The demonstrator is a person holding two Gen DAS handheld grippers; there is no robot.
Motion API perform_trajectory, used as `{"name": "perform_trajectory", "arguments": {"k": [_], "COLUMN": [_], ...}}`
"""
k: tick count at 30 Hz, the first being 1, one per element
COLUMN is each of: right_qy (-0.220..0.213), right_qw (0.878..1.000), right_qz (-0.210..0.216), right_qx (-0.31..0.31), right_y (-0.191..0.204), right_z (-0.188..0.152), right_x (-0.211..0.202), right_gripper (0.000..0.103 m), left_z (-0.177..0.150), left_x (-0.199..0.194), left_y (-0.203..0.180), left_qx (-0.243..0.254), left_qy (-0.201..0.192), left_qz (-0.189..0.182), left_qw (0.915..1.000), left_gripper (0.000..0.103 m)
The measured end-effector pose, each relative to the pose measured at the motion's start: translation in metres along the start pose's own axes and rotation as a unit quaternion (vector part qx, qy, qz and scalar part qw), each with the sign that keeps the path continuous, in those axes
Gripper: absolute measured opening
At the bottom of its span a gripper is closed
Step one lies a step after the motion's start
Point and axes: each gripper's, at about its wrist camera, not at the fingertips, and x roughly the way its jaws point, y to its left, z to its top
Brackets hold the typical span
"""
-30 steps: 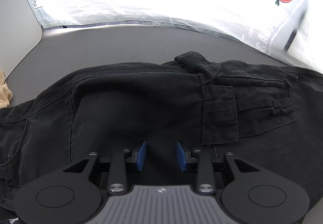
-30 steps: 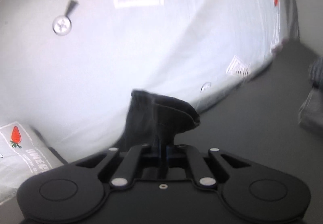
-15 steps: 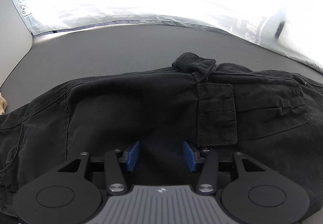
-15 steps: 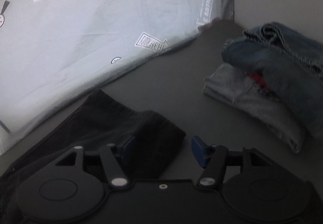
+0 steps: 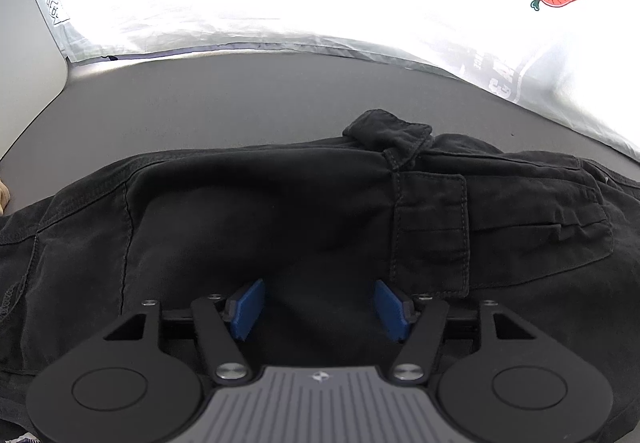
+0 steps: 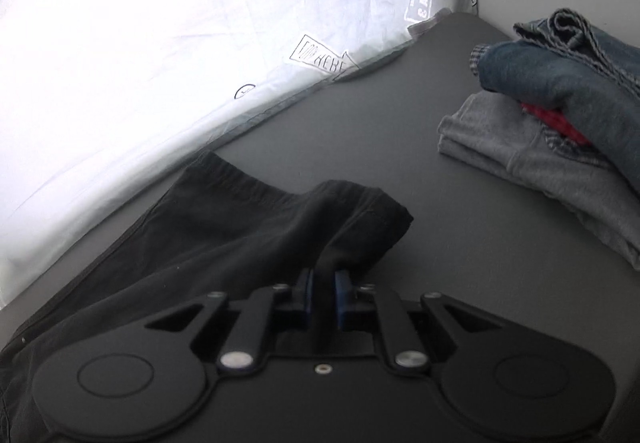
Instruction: Fold clothes
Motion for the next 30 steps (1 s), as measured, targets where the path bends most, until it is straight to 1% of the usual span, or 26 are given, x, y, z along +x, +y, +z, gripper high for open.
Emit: {"name": "perform_trajectory", "arguments": {"k": [3, 4, 5, 6, 7, 8, 9, 11, 12, 13, 16, 18, 20, 21, 22, 23, 24, 25, 26, 28, 30], "right_qy": [0.019, 0.022, 0.011, -0.008, -0.033, -0.059, -0.074, -0.09, -0.086, -0.079, -0.057, -0.039, -0.013, 0.002, 0.015, 0.014, 0.001, 0.0, 0.002, -0.018, -0.037], "right_qw": [0.999, 0.998, 0.997, 0.995, 0.992, 0.989, 0.987, 0.986, 0.987, 0.988, 0.985, 0.983, 0.981, 0.981, 0.98, 0.979, 0.976, 0.972, 0.97, 0.97, 0.967], "right_qz": [-0.033, -0.045, -0.055, -0.064, -0.074, -0.081, -0.078, -0.053, -0.033, -0.011, 0.052, 0.09, 0.112, 0.115, 0.112, 0.109, 0.11, 0.12, 0.128, 0.123, 0.109], "right_qx": [-0.033, -0.045, -0.06, -0.078, -0.096, -0.112, -0.122, -0.133, -0.131, -0.134, -0.156, -0.158, -0.155, -0.158, -0.162, -0.173, -0.189, -0.202, -0.205, -0.208, -0.227], "right_y": [0.004, 0.006, 0.01, 0.015, 0.02, 0.026, 0.03, 0.039, 0.043, 0.047, 0.066, 0.077, 0.088, 0.093, 0.097, 0.1, 0.104, 0.106, 0.108, 0.112, 0.122], "right_z": [-0.002, -0.003, -0.003, -0.003, -0.003, -0.001, 0.003, 0.013, 0.02, 0.026, 0.046, 0.058, 0.068, 0.072, 0.075, 0.076, 0.078, 0.081, 0.086, 0.096, 0.103], "right_x": [0.005, 0.006, 0.004, 0.0, -0.005, -0.01, -0.012, -0.01, -0.003, 0.006, 0.045, 0.073, 0.105, 0.119, 0.132, 0.139, 0.14, 0.141, 0.141, 0.138, 0.14], "right_gripper": [0.012, 0.016, 0.02, 0.032, 0.047, 0.053, 0.059, 0.06, 0.064, 0.067, 0.067, 0.068, 0.077, 0.079, 0.077, 0.072, 0.04, 0.009, 0.009, 0.009, 0.009], "left_z": [-0.002, -0.003, -0.003, -0.003, -0.004, -0.005, -0.005, -0.008, -0.009, -0.01, -0.01, -0.009, -0.009, -0.01, -0.01, -0.011, -0.011, -0.011, -0.012, -0.013, -0.013], "left_x": [0.0, 0.0, 0.0, 0.0, 0.0, 0.0, 0.0, 0.0, 0.0, 0.0, 0.0, 0.001, 0.001, 0.001, 0.001, 0.001, 0.001, 0.001, 0.001, 0.001, 0.001], "left_y": [-0.002, -0.002, -0.002, -0.001, -0.001, 0.0, 0.0, -0.001, -0.001, -0.001, 0.0, 0.001, 0.001, 0.001, 0.001, 0.001, 0.0, 0.0, 0.0, -0.001, -0.001], "left_qx": [-0.003, -0.002, -0.001, -0.001, 0.0, 0.001, 0.001, 0.002, 0.003, 0.003, 0.005, 0.006, 0.007, 0.007, 0.007, 0.007, 0.006, 0.006, 0.006, 0.005, 0.004], "left_qy": [-0.007, -0.008, -0.01, -0.011, -0.012, -0.015, -0.018, -0.026, -0.03, -0.033, -0.036, -0.037, -0.038, -0.04, -0.042, -0.043, -0.045, -0.046, -0.047, -0.05, -0.052], "left_qz": [0.005, 0.004, 0.003, 0.001, 0.0, -0.001, -0.001, 0.0, 0.001, 0.001, -0.001, -0.002, -0.002, -0.002, -0.001, -0.001, 0.0, 0.0, 0.001, 0.003, 0.004], "left_qw": [1.0, 1.0, 0.9999, 0.9999, 0.9999, 0.9999, 0.9998, 0.9997, 0.9995, 0.9994, 0.9993, 0.9993, 0.9992, 0.9992, 0.9991, 0.999, 0.999, 0.9989, 0.9989, 0.9987, 0.9986], "left_gripper": [0.065, 0.065, 0.065, 0.065, 0.066, 0.066, 0.066, 0.067, 0.068, 0.068, 0.069, 0.069, 0.069, 0.069, 0.069, 0.069, 0.07, 0.07, 0.07, 0.071, 0.072]}}
